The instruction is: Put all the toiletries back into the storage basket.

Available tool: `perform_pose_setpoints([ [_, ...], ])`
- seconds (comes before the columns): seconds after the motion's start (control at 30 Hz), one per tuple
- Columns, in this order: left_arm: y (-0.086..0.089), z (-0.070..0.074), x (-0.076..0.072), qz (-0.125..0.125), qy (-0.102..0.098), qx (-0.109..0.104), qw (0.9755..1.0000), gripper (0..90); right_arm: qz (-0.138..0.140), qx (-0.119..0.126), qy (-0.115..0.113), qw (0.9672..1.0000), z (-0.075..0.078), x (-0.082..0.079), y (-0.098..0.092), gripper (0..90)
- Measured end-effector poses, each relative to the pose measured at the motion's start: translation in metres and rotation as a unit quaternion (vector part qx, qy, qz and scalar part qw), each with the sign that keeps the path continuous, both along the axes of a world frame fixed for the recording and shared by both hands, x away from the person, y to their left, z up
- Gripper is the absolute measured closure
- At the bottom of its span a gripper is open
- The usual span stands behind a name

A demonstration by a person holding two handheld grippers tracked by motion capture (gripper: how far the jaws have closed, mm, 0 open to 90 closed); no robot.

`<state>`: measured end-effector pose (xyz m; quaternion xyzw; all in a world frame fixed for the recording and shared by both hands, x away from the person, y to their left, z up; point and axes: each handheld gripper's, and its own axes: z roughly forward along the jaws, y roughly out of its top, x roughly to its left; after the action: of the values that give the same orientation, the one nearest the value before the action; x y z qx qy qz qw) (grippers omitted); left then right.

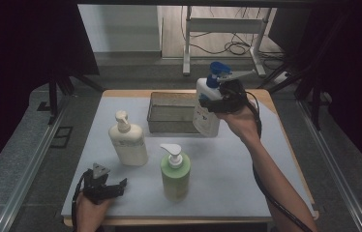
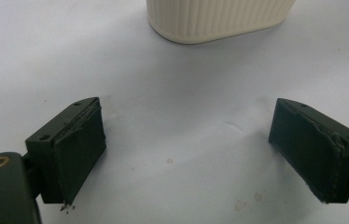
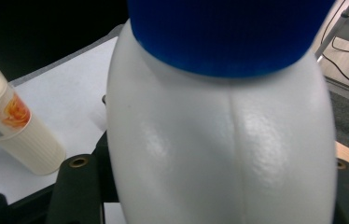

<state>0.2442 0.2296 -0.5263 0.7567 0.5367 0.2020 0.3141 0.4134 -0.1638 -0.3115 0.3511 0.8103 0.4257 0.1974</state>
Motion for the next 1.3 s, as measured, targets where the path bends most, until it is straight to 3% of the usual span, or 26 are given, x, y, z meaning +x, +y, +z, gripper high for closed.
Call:
perform_pose_setpoints([
  [1.3, 0.000, 0.000, 0.000, 0.000, -0.001, 0.000, 1.0000, 10.1, -0.015, 0.005, -0.009, 0.9998, 0.000, 0.050, 0.066, 38.5],
])
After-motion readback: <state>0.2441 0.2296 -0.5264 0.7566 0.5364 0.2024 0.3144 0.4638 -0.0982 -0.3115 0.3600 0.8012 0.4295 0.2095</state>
